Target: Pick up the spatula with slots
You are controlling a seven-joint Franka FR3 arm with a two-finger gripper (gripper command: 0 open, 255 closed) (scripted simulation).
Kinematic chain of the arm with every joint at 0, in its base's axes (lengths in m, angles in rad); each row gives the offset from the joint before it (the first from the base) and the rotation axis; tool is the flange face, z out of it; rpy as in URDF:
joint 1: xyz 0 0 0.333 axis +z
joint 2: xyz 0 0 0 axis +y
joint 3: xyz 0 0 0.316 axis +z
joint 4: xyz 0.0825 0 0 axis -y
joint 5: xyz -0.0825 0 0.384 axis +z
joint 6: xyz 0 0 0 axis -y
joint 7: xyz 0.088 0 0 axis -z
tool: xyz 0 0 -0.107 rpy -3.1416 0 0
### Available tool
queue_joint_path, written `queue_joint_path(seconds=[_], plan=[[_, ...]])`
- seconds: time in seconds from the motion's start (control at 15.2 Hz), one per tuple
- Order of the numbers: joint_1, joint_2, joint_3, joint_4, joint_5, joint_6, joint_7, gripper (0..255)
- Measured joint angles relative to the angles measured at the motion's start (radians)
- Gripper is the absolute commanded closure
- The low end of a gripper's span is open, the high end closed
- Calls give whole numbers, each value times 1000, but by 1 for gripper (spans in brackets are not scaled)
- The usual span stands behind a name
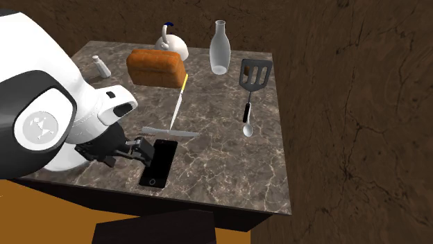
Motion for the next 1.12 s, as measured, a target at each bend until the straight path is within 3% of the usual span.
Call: queue_joint_path(seconds=[0.13, 0.4, 0.79, 1.12], plan=[[-4, -2, -3, -15, -6, 26, 2, 0], [-36, -21, -39, -96, -59, 201, 4, 0], [-98, 10, -120, -210, -152, 542, 14, 0], [-147, 105, -190, -247, -220, 843, 35, 0]])
